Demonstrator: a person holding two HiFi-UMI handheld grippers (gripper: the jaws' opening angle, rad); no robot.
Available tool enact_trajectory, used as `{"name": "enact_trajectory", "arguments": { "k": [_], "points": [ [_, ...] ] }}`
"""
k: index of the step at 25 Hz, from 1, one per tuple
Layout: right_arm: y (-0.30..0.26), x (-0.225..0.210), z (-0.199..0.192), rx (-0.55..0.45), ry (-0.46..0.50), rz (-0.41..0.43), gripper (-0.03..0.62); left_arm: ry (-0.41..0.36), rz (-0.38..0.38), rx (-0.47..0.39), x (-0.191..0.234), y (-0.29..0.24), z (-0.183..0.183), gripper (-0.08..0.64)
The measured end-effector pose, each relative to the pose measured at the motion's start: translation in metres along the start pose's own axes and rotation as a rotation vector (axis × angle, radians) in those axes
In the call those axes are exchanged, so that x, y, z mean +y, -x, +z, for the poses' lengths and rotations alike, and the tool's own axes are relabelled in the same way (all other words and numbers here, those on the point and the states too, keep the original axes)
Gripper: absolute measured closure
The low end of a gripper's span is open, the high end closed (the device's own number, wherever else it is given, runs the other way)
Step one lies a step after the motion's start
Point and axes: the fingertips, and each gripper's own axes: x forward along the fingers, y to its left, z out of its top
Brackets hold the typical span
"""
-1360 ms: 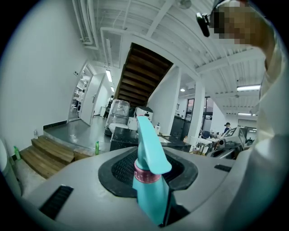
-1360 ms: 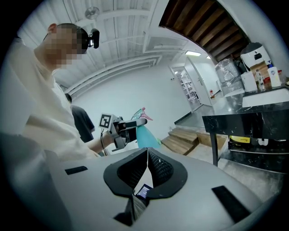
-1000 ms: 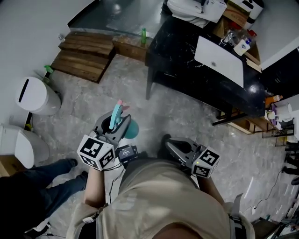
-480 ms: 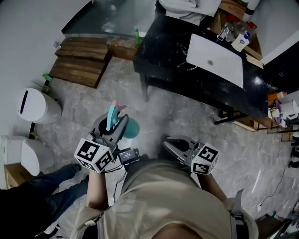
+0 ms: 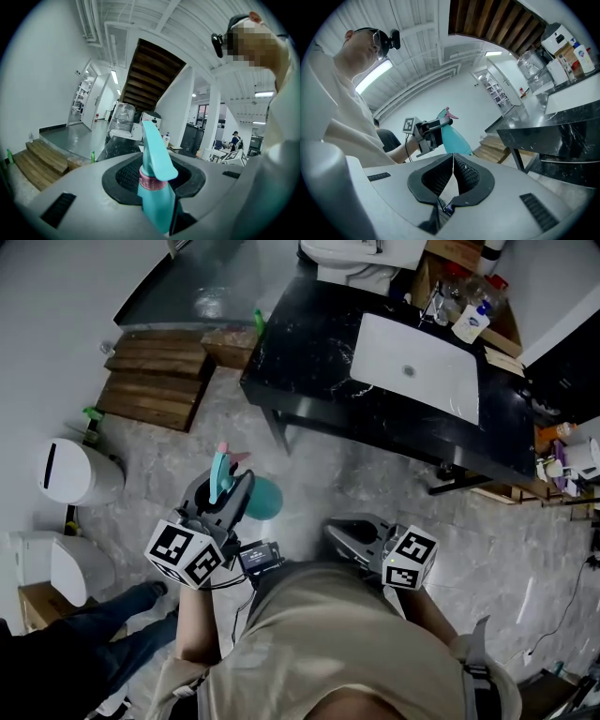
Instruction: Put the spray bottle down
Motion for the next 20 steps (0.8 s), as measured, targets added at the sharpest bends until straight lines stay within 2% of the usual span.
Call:
{"name": "enact_trajectory", "arguments": {
  "k": [12,15,20],
  "points": [
    [0.026,-0.050,0.040,-0.049,-0.036,0.106,0.569,-0.077,0.083,-0.010,-0.014,-0.058,0.036,0.428],
    [0.028,-0.059,0.046,-0.052,-0.027,0.124,0.569,-0.108,0.094,-0.009,-0.017,-0.066,0.043,0.428],
    [0.032,-0.070,0.054,-0.060,0.002,0.130,0.569,-0.114,0.098,-0.017,-0.018,-0.079,0.048,0.428]
  ]
}}
